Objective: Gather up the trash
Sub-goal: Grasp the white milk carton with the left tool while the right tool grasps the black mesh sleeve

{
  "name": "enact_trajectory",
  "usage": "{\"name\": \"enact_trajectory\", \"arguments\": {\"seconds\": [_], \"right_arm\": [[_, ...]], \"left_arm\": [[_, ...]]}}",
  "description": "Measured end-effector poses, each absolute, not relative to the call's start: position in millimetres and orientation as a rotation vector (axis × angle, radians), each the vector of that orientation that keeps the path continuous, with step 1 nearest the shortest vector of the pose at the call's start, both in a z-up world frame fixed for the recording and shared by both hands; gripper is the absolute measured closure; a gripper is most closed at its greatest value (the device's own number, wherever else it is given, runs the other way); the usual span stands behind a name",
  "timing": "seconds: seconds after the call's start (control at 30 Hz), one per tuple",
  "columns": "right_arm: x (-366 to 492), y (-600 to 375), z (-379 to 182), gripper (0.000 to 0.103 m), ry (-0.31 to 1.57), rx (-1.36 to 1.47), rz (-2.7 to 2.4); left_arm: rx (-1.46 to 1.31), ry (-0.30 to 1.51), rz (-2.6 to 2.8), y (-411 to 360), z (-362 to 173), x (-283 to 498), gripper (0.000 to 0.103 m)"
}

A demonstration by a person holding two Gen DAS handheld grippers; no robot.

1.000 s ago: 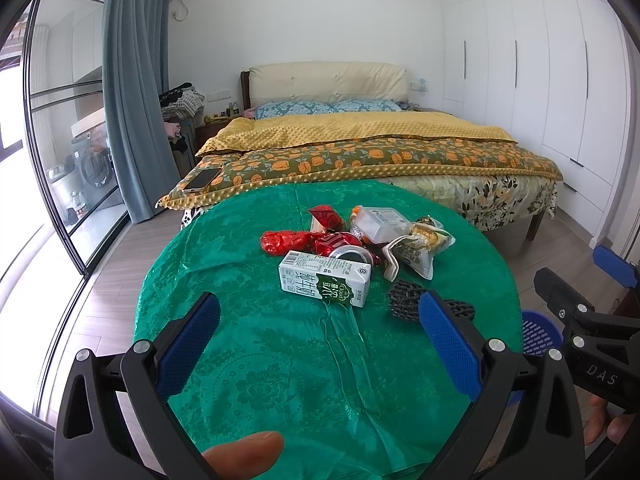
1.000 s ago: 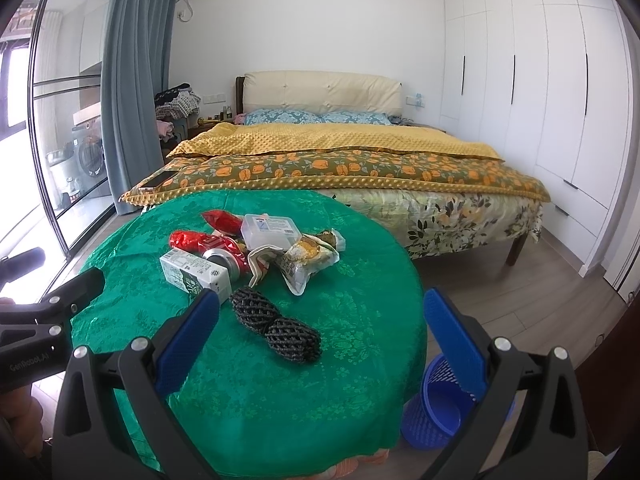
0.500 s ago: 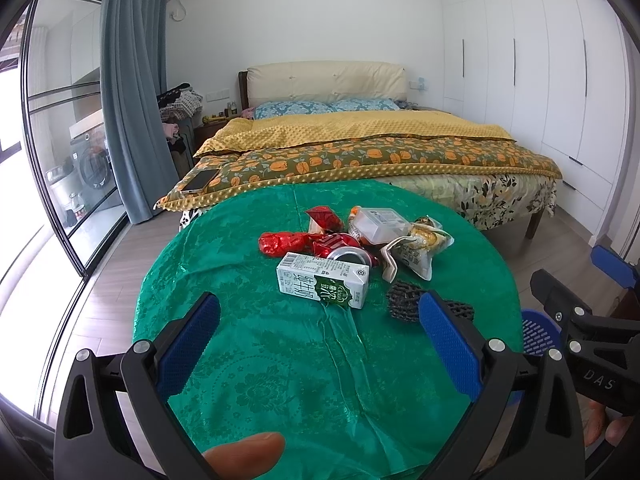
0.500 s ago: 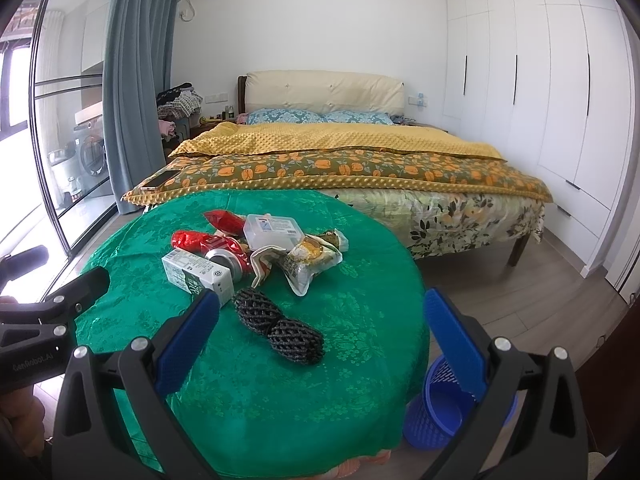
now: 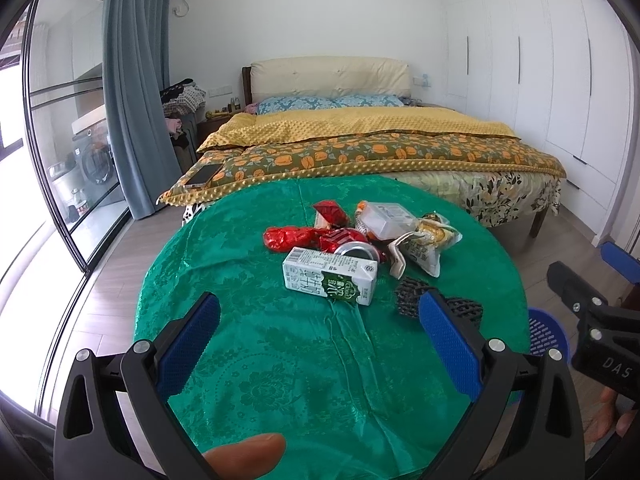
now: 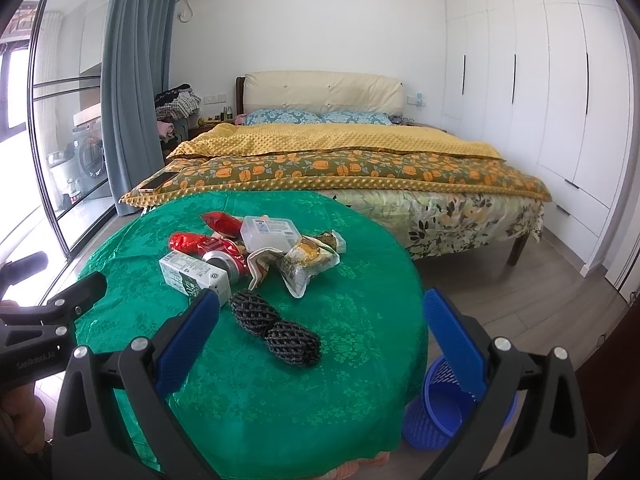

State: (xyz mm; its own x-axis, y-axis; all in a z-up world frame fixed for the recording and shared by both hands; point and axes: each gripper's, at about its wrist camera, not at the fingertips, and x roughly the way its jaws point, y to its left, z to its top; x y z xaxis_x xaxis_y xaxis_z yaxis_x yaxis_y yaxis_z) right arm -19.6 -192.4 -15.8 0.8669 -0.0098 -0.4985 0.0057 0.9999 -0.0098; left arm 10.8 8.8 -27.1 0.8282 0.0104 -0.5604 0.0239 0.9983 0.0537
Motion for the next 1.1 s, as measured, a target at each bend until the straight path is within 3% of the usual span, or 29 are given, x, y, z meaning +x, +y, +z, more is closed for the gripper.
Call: {"name": "enact_trajectory", "arguments": {"seconds": [0.4,0.9,1.1], "right_arm": [[-4,-208,-38,0.005,0.574,0.001,-0.019],[21,-227,-86,0.005,0.675,0.018,-0.033],[28,-230,-99,0.005,0.708,0.015,-0.016]], "left_arm": [[0.044,0.680,-0.007,7,-49,40,0.004],[0.050,0.822,0.161,-39,-105,185,0.004],[0.005,0.879,0.193,-16,-125,186,0.004]]}}
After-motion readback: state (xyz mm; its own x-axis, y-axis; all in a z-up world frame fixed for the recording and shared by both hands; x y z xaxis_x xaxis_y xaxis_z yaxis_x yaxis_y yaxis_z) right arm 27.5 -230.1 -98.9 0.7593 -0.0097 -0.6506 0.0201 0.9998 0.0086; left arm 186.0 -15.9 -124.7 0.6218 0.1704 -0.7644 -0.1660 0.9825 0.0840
